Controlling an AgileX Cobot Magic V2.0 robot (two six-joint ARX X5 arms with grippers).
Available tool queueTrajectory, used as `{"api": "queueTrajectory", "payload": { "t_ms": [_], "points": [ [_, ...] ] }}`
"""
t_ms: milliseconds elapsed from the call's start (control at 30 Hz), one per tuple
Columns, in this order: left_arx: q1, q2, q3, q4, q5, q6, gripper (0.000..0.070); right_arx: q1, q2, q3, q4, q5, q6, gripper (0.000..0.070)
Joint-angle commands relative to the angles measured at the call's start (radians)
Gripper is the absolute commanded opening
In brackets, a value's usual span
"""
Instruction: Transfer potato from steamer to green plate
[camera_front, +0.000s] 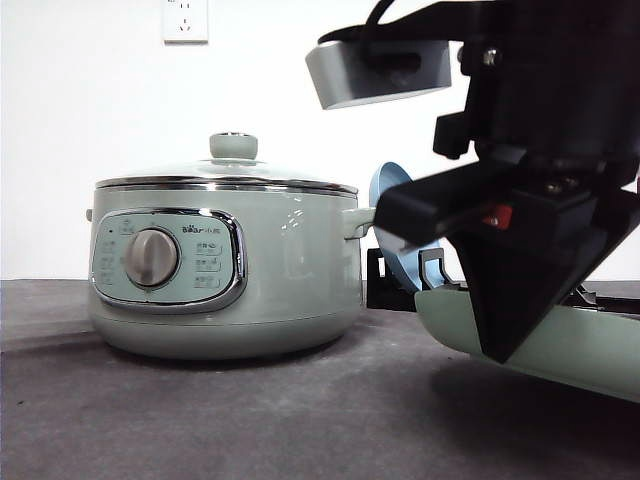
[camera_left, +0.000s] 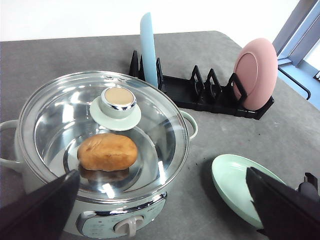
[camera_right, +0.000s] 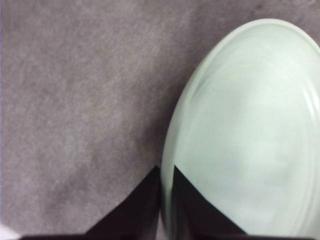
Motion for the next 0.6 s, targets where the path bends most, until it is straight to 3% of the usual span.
{"api": "queueTrajectory", "payload": {
  "t_ms": [0, 33, 100, 233, 333, 567],
  "points": [
    [-0.004, 0.007, 0.020, 0.010, 0.005, 0.005, 0.0700, 0.016, 0.022, 0.007, 0.012, -0.012, -0.007, 0.0000],
    [-0.004, 0.007, 0.020, 0.010, 0.005, 0.005, 0.0700, 0.017, 0.024, 0.007, 0.013, -0.012, -0.008, 0.0001],
    [-0.004, 0.007, 0.020, 0.010, 0.005, 0.005, 0.0700, 0.017, 0.023, 0.007, 0.021, -0.019, -0.009, 0.0066],
    [-0.004, 0.007, 0.020, 0.010, 0.005, 0.005, 0.0700, 0.014, 0.019, 0.009, 0.040, -0.080, -0.014, 0.0351],
    [-0.004, 0.007, 0.020, 0.010, 0.005, 0.005, 0.0700, -0.001, 0.002, 0.022, 0.057, -0.163, -0.017, 0.0484],
    [-0.004, 0.007, 0.020, 0.005, 0.005, 0.005, 0.0700, -0.087, -0.089, 0.100, 0.062, -0.334, -0.037, 0.0504]
  ]
}}
